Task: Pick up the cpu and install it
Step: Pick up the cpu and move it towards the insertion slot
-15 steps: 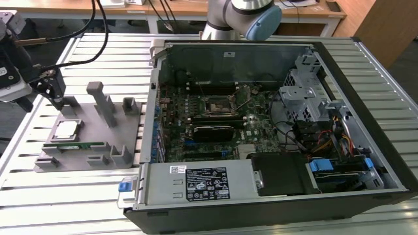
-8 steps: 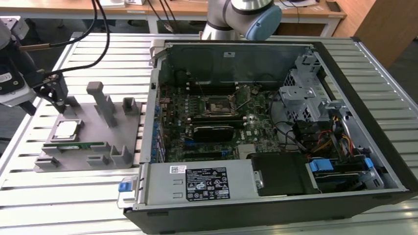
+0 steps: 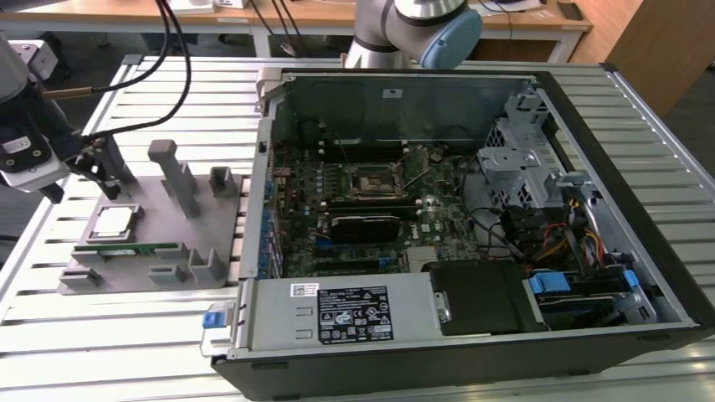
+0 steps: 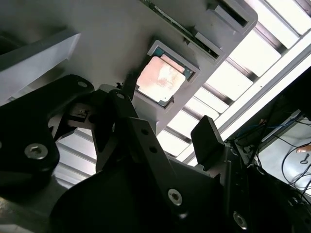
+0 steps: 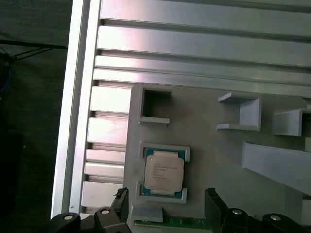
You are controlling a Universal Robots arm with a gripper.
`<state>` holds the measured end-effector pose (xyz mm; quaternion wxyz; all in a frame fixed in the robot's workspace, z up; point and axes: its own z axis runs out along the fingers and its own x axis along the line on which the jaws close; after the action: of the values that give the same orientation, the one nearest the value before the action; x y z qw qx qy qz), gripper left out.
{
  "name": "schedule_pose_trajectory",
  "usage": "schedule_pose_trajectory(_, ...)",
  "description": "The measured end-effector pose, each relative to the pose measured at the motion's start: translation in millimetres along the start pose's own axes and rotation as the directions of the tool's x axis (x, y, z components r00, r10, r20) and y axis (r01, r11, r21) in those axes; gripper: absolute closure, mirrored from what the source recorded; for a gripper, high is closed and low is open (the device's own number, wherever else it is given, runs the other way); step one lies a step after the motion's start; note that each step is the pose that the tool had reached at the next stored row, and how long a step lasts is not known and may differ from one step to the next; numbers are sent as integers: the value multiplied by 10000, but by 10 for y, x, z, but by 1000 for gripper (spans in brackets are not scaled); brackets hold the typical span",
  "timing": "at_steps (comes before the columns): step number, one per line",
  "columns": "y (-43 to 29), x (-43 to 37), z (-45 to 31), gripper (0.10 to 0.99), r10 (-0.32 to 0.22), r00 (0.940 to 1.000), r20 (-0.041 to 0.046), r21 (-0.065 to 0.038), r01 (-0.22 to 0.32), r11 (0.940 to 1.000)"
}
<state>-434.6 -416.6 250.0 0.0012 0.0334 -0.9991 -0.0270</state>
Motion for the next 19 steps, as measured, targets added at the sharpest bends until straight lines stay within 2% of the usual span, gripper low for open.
schedule_pose_trajectory(5,-5,1,90,365,27,10000,2,0,-27,10000)
schedule_pose_trajectory(19,-11,1,268,365,32,10000,3,0,-32,10000)
